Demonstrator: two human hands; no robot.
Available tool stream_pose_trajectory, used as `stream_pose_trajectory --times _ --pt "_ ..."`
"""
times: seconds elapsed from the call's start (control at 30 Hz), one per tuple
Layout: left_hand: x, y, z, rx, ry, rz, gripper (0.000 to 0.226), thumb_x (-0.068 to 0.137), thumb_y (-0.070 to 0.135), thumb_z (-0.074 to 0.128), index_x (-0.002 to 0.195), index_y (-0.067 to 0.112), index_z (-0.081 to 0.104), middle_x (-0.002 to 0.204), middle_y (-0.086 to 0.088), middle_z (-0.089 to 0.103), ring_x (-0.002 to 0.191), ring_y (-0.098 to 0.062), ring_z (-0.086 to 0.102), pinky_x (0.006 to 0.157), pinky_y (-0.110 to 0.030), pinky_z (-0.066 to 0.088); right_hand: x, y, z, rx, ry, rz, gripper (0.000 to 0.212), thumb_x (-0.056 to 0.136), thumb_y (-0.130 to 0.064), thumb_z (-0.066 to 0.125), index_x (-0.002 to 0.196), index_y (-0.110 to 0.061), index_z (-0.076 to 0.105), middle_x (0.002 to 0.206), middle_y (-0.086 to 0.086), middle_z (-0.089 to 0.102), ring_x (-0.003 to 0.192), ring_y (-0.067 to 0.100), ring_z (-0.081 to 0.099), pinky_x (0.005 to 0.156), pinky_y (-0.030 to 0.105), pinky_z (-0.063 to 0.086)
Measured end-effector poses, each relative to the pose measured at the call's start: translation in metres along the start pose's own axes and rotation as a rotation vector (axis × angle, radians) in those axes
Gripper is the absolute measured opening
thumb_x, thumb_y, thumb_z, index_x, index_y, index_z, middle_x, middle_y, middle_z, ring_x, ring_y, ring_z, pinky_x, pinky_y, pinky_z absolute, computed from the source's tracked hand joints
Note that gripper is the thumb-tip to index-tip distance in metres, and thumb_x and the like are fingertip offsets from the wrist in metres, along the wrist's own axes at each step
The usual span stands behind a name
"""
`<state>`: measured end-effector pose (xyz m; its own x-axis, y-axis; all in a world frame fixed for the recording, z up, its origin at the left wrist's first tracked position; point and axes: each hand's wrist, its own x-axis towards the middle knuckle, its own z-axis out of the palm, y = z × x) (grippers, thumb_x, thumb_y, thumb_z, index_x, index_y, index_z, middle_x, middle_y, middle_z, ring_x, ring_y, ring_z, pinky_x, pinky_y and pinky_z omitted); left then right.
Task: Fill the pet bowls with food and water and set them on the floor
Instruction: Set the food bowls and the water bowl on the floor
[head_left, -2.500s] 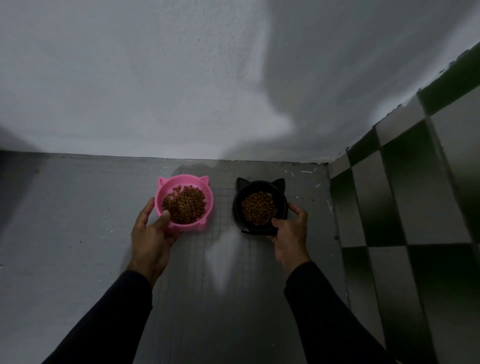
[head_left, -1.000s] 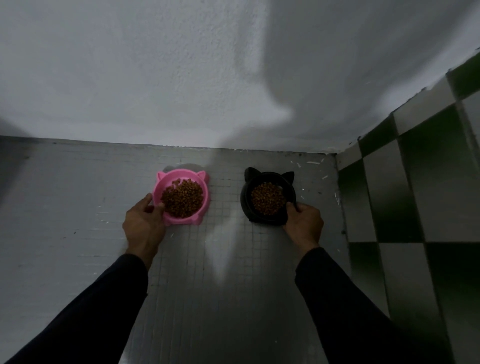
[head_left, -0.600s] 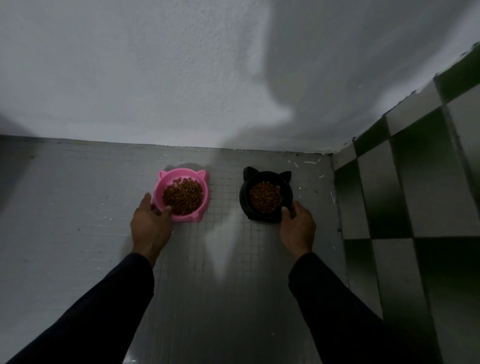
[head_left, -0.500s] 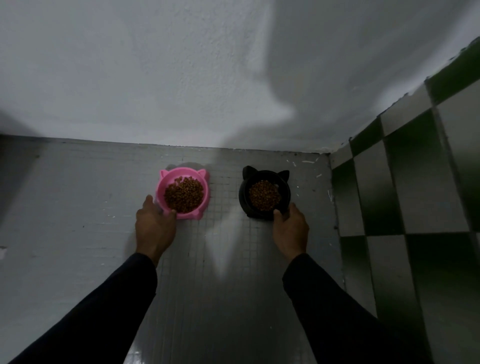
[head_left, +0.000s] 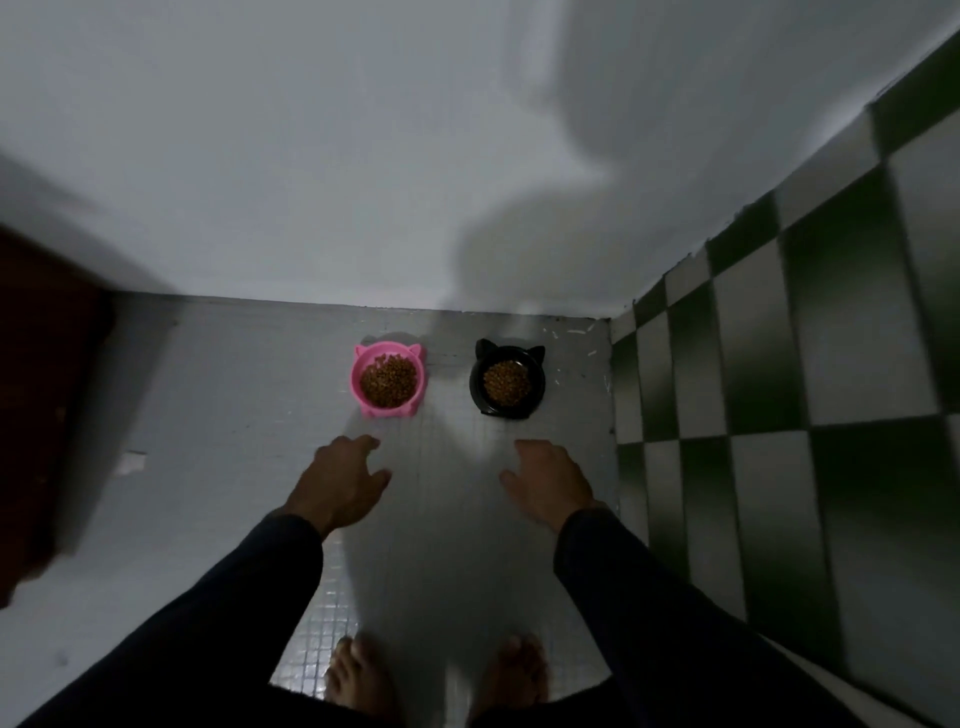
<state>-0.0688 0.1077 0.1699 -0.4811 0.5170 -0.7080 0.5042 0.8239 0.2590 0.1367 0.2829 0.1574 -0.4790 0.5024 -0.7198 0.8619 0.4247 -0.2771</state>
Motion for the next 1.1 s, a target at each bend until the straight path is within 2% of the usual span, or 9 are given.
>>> stream_pose_trajectory --times 0.13,0.23,0.5,0.73,0.87,0.97,1.03,1.1 --pt "-0.063 0.024 -0.046 0.117 -0.052 0.032 0.060 0.102 0.045 0.058 0.154 0.019 0.043 0.146 -0.015 0.052 0.131 -0.031 0.053 0.108 -0.042 0.048 -0.063 -0.016 -0.050 -0.060 -0.031 -0.023 0.041 0.100 -0.037 0.052 0.131 -0.011 0.056 0.133 0.012 0.057 0.122 0.032 0.054 0.099 0.039 0.047" --pt "-0.113 0.043 -0.083 0.173 -0.092 0.050 0.059 0.103 0.045 0.057 0.154 0.020 0.042 0.147 -0.014 0.052 0.131 -0.030 0.054 0.108 -0.043 0.048 -0.114 -0.030 -0.092 -0.090 -0.045 -0.045 0.030 0.098 -0.034 0.052 0.116 -0.012 0.059 0.122 0.011 0.060 0.110 0.031 0.058 0.088 0.036 0.049" --pt "-0.249 0.096 -0.190 0.220 -0.096 0.096 0.059 0.103 0.045 0.057 0.154 0.019 0.042 0.148 -0.014 0.052 0.129 -0.028 0.055 0.108 -0.040 0.048 -0.256 -0.070 -0.203 -0.108 -0.031 -0.081 0.024 0.099 -0.031 0.052 0.111 -0.011 0.058 0.118 0.011 0.060 0.104 0.028 0.059 0.085 0.037 0.052" --pt "-0.358 0.146 -0.274 0.252 0.003 0.171 0.059 0.102 0.050 0.056 0.153 0.023 0.043 0.143 -0.013 0.054 0.126 -0.028 0.056 0.104 -0.042 0.050 -0.367 -0.104 -0.291 -0.069 0.112 -0.093 0.035 0.098 -0.031 0.052 0.128 -0.013 0.058 0.128 0.011 0.060 0.114 0.028 0.057 0.097 0.039 0.050" --pt "-0.404 0.170 -0.314 0.278 0.013 0.208 0.059 0.102 0.048 0.057 0.154 0.022 0.043 0.144 -0.012 0.055 0.126 -0.028 0.056 0.100 -0.035 0.046 -0.414 -0.114 -0.333 -0.052 0.163 -0.092 0.036 0.098 -0.033 0.055 0.128 -0.014 0.058 0.125 0.011 0.061 0.105 0.026 0.059 0.084 0.032 0.048" --pt "-0.429 0.184 -0.337 0.285 0.020 0.253 0.050 0.104 0.042 0.055 0.148 0.020 0.050 0.144 -0.009 0.057 0.126 -0.025 0.057 0.091 -0.028 0.040 -0.443 -0.119 -0.361 -0.087 0.196 -0.101 0.024 0.095 -0.035 0.055 0.110 -0.016 0.060 0.117 0.011 0.064 0.097 0.026 0.060 0.078 0.033 0.049" --pt "-0.442 0.190 -0.349 0.263 0.063 0.251 0.051 0.101 0.044 0.058 0.145 0.020 0.052 0.143 -0.009 0.058 0.125 -0.025 0.057 0.095 -0.031 0.044 -0.458 -0.120 -0.376 -0.084 0.245 -0.099 0.015 0.093 -0.033 0.054 0.098 -0.018 0.056 0.112 0.009 0.065 0.090 0.024 0.058 0.074 0.032 0.048" --pt "-0.452 0.198 -0.360 0.272 0.110 0.258 0.059 0.099 0.048 0.060 0.150 0.020 0.048 0.145 -0.009 0.054 0.130 -0.028 0.054 0.103 -0.038 0.048 -0.473 -0.118 -0.388 -0.059 0.299 -0.098 0.020 0.094 -0.031 0.054 0.107 -0.017 0.059 0.116 0.009 0.066 0.093 0.024 0.057 0.077 0.031 0.047"
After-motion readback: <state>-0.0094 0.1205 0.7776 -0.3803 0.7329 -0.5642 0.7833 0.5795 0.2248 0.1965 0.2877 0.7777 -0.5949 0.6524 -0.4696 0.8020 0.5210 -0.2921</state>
